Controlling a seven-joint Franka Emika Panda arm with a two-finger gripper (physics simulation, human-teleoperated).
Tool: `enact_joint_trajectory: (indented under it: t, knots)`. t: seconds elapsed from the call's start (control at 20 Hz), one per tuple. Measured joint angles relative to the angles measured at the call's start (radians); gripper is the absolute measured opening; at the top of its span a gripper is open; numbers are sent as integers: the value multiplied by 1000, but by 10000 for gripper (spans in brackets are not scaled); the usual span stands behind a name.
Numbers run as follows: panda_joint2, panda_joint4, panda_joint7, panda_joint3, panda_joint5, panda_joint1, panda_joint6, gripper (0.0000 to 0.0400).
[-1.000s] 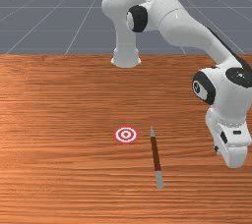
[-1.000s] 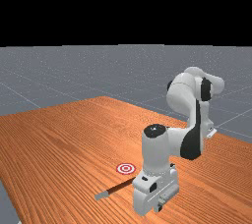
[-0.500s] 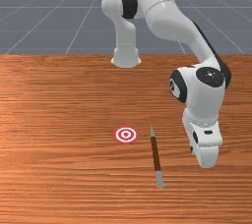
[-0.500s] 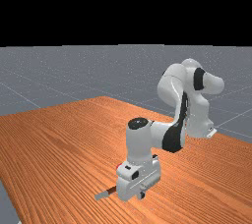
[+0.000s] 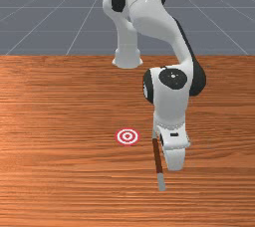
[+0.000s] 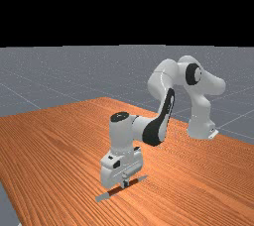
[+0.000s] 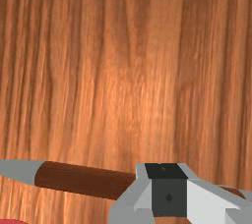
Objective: Pick up the pen and put it to the marker
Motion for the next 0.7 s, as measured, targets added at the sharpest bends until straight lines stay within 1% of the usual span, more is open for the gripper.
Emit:
enact_joint_trajectory:
  t: [0.05, 0.1, 0.2, 0.25, 0.4, 0.45, 0.55, 0.65, 0.7]
  knots:
    - [16, 31, -15, 0, -3, -3, -16, 0]
    - [49, 97, 14, -3, 7, 0, -77, 0]
    - [56, 87, 14, -4, 6, 0, -52, 0]
    - [44, 54, 52, -12, 10, 6, -11, 0]
    - [88, 136, 159, -19, 14, 66, -44, 0]
    - [68, 80, 141, -21, -11, 90, 54, 0]
    - [91, 122, 171, -17, -14, 128, 45, 0]
    - [172, 289, 156, -4, -3, 132, -98, 0]
    - [173, 289, 156, -4, -3, 132, -98, 0]
